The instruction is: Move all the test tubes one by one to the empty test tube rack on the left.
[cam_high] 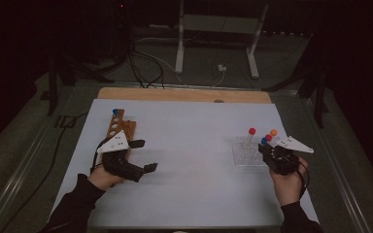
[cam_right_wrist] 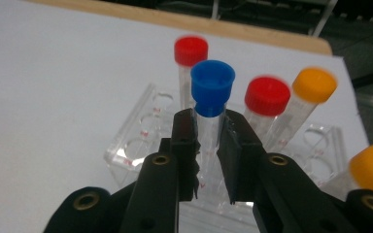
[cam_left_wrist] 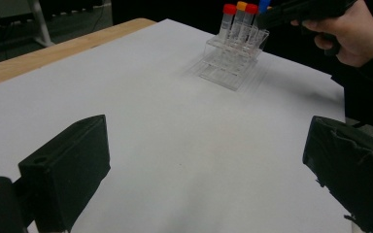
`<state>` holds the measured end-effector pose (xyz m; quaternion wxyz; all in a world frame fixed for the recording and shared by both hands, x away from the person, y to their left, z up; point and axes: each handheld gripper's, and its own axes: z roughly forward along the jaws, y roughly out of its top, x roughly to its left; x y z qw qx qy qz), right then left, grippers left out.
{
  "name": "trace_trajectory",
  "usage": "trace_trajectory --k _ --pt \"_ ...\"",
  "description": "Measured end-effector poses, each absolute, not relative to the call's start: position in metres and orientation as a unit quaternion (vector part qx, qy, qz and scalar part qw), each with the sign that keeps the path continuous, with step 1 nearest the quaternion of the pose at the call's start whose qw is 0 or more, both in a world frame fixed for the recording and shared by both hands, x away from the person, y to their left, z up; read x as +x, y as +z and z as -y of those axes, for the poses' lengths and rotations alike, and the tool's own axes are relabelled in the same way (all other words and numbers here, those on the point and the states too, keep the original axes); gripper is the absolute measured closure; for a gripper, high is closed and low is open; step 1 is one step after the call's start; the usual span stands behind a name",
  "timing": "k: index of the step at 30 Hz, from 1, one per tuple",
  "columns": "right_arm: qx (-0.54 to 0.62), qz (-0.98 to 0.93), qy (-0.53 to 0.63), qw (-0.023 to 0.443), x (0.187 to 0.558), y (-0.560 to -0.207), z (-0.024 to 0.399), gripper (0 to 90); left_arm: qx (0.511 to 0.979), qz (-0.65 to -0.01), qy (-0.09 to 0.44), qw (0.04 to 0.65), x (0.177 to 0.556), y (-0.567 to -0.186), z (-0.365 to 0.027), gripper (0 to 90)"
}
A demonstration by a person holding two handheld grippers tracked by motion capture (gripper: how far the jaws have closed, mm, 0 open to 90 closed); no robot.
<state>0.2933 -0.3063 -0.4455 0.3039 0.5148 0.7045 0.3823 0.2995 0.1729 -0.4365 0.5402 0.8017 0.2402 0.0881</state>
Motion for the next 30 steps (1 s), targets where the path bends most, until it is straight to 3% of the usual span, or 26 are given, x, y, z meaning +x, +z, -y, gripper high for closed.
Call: trace_trajectory --k 10,30 --pt "0.498 -0.694 0.403 0.328 0.283 -0.426 0.305 76.8 0.804 -0.237 0.087 0.539 0.3 -0.436 -0.172 4.0" --pt "0.411 -0.749 0.44 0.277 0.273 -0.41 0.251 76.8 0.811 -0.22 0.075 0.537 0.299 -0.431 -0.161 4.0"
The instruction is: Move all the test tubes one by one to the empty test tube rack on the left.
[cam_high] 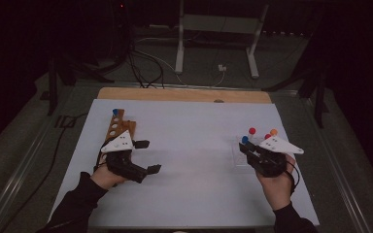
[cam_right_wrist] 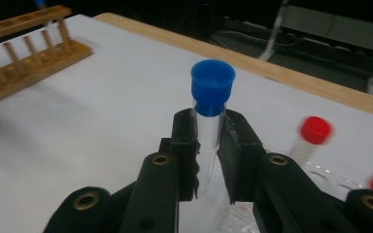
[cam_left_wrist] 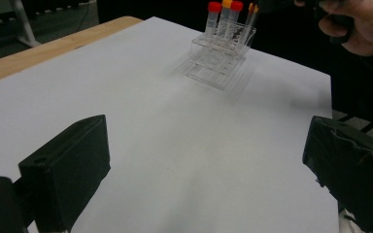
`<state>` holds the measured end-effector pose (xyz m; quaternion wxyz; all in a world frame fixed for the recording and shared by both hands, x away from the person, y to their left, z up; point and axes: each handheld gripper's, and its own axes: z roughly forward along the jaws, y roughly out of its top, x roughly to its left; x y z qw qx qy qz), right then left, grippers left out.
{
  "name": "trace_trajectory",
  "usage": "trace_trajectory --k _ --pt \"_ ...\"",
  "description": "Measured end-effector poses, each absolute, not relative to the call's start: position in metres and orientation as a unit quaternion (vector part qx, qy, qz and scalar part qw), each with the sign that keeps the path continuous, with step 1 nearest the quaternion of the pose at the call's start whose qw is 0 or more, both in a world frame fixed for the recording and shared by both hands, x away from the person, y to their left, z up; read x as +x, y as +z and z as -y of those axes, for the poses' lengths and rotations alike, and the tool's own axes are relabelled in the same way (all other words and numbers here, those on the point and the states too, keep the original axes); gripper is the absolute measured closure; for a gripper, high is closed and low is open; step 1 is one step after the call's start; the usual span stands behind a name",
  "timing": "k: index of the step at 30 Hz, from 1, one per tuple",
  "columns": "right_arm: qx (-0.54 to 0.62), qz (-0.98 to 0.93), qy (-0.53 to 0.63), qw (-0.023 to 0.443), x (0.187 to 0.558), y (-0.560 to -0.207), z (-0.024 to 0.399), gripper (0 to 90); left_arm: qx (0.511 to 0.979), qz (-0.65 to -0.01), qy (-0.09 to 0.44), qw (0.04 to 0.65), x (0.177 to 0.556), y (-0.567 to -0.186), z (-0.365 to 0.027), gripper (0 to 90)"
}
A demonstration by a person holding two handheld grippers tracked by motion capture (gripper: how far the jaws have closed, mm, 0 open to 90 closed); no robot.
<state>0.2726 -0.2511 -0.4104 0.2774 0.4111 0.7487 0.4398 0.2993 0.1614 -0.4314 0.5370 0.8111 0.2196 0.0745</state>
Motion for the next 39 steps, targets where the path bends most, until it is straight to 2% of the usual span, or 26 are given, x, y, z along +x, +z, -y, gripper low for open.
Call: trace_trajectory --k 21,27,30,39 --pt "0.338 -0.804 0.457 0.176 0.271 -0.436 0.19 76.8 0.818 -0.185 0.045 0.542 0.295 -0.427 -0.134 4.4" --pt "0.317 -0.817 0.455 0.16 0.269 -0.441 0.173 76.8 0.813 -0.174 0.036 0.554 0.292 -0.421 -0.125 6.4" --pt "0.31 -0.82 0.455 0.154 0.268 -0.442 0.167 76.8 0.812 -0.168 0.034 0.557 0.291 -0.419 -0.12 8.1" --pt "0.287 -0.831 0.457 0.135 0.261 -0.446 0.15 76.8 0.809 -0.156 0.03 0.565 0.29 -0.418 -0.101 24.1"
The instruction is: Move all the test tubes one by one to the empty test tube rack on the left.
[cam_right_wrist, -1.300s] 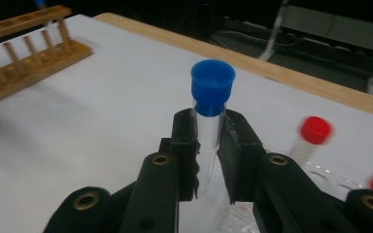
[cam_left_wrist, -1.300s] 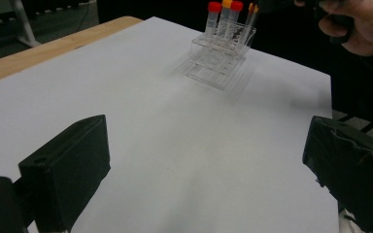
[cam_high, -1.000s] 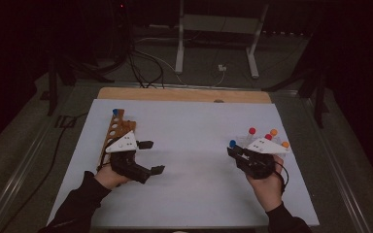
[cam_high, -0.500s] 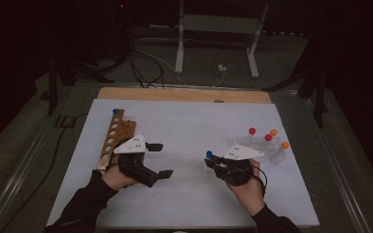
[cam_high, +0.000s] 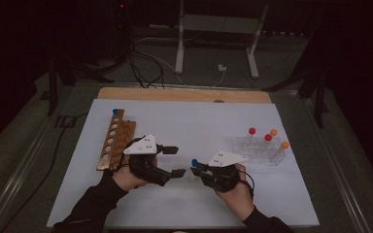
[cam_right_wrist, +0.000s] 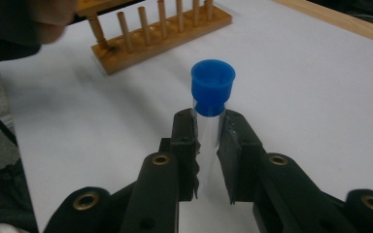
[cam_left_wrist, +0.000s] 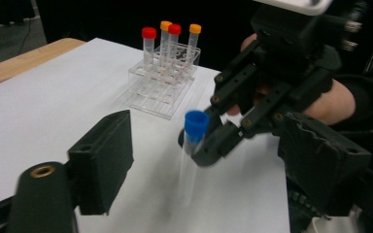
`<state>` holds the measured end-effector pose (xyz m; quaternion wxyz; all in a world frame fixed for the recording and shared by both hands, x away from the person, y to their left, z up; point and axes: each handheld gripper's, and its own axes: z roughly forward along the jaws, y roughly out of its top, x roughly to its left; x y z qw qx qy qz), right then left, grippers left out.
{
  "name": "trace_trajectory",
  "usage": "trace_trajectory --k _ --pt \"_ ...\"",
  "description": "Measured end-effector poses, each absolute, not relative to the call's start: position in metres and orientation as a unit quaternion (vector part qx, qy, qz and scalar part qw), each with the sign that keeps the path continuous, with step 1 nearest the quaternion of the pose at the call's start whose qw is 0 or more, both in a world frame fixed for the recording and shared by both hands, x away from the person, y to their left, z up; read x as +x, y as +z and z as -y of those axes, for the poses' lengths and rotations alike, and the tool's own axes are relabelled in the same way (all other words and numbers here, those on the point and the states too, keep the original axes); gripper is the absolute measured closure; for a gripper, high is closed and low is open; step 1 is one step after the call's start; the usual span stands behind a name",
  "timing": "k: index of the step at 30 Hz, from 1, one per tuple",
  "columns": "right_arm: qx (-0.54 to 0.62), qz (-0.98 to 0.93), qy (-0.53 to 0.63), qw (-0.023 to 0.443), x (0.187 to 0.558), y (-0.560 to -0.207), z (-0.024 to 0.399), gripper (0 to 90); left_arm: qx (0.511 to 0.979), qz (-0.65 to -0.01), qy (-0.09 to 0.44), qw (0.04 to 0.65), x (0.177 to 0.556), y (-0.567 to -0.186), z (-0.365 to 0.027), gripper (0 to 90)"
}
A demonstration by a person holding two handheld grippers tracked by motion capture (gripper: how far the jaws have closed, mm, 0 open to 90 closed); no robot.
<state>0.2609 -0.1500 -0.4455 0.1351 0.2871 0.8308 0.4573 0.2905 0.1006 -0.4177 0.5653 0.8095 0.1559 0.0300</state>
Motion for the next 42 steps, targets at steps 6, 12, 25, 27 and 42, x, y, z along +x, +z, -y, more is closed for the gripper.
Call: trace_trajectory --k 6,12,25,27,42 --pt "0.279 -0.833 0.459 0.133 0.259 -0.445 0.146 76.8 0.811 -0.153 0.028 0.564 0.293 -0.422 -0.091 37.5" --pt "0.278 -0.833 0.459 0.133 0.258 -0.444 0.146 76.8 0.816 -0.149 0.027 0.558 0.295 -0.426 -0.083 51.0" --pt "0.278 -0.832 0.461 0.132 0.258 -0.443 0.147 76.8 0.826 -0.136 0.028 0.546 0.3 -0.433 -0.071 75.8" --pt "0.28 -0.831 0.463 0.129 0.259 -0.444 0.148 76.7 0.826 -0.136 0.034 0.546 0.3 -0.433 -0.071 76.8" --pt "0.282 -0.819 0.485 0.125 0.261 -0.442 0.152 44.0 0.811 -0.155 0.068 0.56 0.312 -0.4 -0.095 77.4"
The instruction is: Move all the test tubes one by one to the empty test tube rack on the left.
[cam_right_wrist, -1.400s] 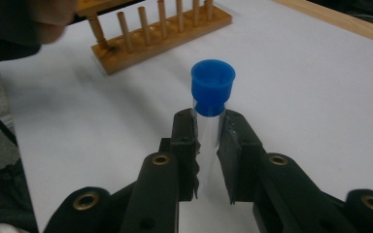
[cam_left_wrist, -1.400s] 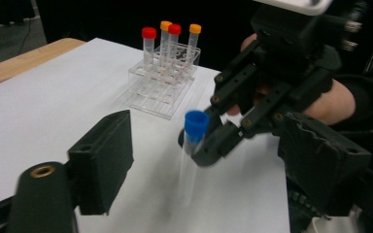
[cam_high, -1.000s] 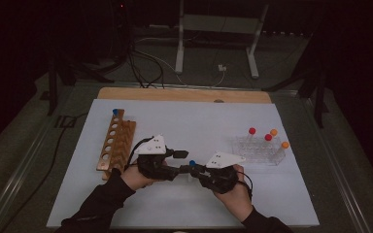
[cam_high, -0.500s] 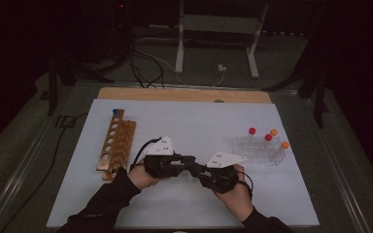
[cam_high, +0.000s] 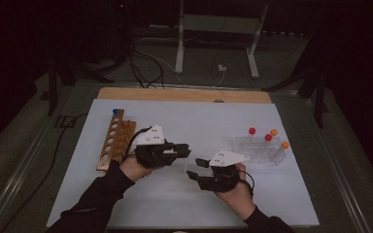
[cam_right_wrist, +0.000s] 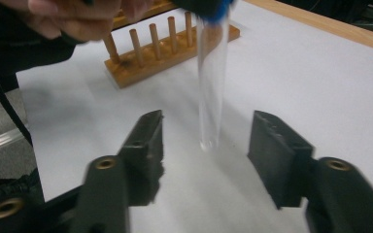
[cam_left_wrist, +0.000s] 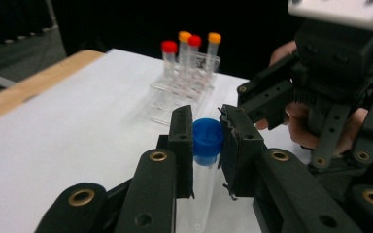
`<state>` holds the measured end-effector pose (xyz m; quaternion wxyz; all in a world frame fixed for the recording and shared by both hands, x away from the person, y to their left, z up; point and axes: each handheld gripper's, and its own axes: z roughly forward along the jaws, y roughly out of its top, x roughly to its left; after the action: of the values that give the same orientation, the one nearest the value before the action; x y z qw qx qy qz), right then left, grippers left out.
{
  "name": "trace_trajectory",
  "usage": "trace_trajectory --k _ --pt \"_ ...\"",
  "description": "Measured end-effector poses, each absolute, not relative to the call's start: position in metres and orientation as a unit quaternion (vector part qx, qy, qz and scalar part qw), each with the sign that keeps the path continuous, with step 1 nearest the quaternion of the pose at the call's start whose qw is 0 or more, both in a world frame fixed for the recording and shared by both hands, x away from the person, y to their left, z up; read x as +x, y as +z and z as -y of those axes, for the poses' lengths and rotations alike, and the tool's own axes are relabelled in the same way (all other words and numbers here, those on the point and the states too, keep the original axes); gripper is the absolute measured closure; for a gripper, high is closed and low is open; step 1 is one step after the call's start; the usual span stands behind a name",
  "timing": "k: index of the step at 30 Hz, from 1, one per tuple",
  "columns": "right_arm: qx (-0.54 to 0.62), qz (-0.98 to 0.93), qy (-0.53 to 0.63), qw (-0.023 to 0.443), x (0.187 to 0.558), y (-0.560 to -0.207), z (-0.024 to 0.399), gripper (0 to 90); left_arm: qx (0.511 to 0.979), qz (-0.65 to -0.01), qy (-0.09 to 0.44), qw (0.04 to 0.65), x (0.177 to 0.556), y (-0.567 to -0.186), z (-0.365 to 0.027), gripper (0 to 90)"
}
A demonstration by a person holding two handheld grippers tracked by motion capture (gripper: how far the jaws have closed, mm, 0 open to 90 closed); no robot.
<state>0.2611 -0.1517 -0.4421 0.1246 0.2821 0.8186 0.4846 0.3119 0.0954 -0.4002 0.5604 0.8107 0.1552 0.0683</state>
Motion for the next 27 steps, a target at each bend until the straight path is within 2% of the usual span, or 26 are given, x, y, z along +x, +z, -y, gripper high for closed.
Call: trace_trajectory --k 5,7,10,12,14,15,20,27 --pt "0.289 -0.812 0.49 0.133 0.264 -0.441 0.158 41.1 0.805 -0.172 0.098 0.56 0.319 -0.386 -0.114 77.3" --pt "0.297 -0.809 0.489 0.137 0.264 -0.441 0.159 31.1 0.801 -0.18 0.111 0.559 0.321 -0.38 -0.123 77.3" --pt "0.306 -0.804 0.49 0.143 0.265 -0.44 0.161 29.5 0.797 -0.192 0.125 0.558 0.325 -0.373 -0.136 77.3" --pt "0.311 -0.804 0.486 0.144 0.265 -0.44 0.161 21.1 0.796 -0.2 0.138 0.555 0.327 -0.369 -0.145 77.3" --pt "0.317 -0.801 0.487 0.144 0.265 -0.44 0.162 18.3 0.793 -0.21 0.147 0.553 0.33 -0.365 -0.154 77.3" --pt "0.319 -0.798 0.492 0.142 0.265 -0.44 0.163 13.0 0.791 -0.215 0.154 0.551 0.331 -0.364 -0.159 77.3" --pt "0.305 -0.796 0.505 0.132 0.264 -0.439 0.166 3.4 0.78 -0.248 0.179 0.546 0.34 -0.363 -0.183 77.3" --pt "0.303 -0.791 0.514 0.139 0.264 -0.436 0.17 1.8 0.765 -0.287 0.204 0.539 0.351 -0.364 -0.212 77.3"
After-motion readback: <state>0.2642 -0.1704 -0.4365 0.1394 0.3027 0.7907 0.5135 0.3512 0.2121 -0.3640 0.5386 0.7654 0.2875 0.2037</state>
